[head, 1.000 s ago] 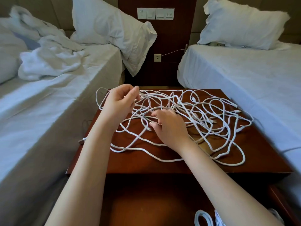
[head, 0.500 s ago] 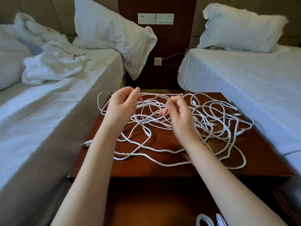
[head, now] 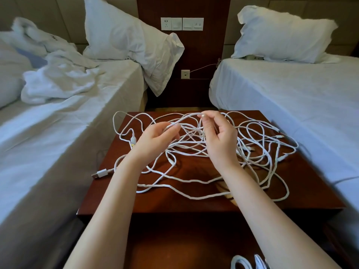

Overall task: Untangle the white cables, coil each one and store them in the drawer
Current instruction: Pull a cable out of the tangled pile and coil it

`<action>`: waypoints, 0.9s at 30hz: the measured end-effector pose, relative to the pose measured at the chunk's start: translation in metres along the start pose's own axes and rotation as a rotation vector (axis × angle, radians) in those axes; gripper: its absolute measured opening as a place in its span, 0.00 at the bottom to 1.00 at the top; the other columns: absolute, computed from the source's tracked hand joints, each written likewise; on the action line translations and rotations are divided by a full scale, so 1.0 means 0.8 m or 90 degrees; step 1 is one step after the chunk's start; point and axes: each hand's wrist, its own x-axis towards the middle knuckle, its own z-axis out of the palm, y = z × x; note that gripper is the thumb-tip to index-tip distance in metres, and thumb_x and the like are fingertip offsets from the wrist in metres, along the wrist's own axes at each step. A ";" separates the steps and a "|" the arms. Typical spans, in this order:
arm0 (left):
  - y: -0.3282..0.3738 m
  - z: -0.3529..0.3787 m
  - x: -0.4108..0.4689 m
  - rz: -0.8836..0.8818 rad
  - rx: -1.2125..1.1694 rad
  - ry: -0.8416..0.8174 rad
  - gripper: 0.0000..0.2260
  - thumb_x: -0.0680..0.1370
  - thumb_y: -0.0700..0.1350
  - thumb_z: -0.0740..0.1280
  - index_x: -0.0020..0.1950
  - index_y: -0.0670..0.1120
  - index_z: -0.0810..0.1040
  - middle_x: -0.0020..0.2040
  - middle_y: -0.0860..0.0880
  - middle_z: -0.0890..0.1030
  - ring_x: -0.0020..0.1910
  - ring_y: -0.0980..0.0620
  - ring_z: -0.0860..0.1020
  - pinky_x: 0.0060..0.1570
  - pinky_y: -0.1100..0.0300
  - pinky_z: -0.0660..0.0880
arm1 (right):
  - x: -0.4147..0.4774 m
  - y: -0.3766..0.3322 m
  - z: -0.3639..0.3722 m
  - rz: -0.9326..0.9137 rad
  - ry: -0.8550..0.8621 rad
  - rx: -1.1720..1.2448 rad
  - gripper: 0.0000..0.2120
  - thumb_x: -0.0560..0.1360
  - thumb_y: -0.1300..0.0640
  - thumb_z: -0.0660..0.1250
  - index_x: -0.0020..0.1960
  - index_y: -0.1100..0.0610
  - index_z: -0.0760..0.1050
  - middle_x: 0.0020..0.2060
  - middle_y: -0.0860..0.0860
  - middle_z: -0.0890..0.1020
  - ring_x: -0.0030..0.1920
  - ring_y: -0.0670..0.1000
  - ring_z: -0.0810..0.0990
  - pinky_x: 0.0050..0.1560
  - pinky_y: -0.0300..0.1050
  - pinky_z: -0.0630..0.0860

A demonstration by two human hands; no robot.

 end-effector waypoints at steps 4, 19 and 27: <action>0.002 -0.007 0.000 -0.003 -0.152 -0.160 0.20 0.82 0.49 0.57 0.31 0.44 0.69 0.26 0.51 0.63 0.26 0.54 0.58 0.28 0.63 0.58 | 0.001 0.007 -0.002 0.032 -0.024 -0.041 0.09 0.81 0.58 0.61 0.52 0.59 0.80 0.31 0.40 0.75 0.31 0.40 0.75 0.31 0.29 0.66; 0.041 0.008 -0.001 0.111 -0.481 -0.106 0.14 0.77 0.42 0.57 0.33 0.44 0.75 0.28 0.51 0.64 0.27 0.56 0.61 0.28 0.66 0.60 | -0.031 -0.009 0.034 -0.120 -0.273 -0.278 0.05 0.79 0.57 0.59 0.46 0.57 0.71 0.22 0.47 0.69 0.23 0.46 0.63 0.27 0.40 0.59; 0.025 -0.014 0.006 0.166 -0.355 0.229 0.10 0.79 0.45 0.56 0.39 0.45 0.71 0.29 0.54 0.68 0.29 0.56 0.64 0.31 0.63 0.62 | -0.049 -0.019 0.042 -0.080 -0.500 -0.301 0.17 0.83 0.48 0.56 0.64 0.55 0.75 0.37 0.48 0.81 0.40 0.49 0.80 0.39 0.40 0.66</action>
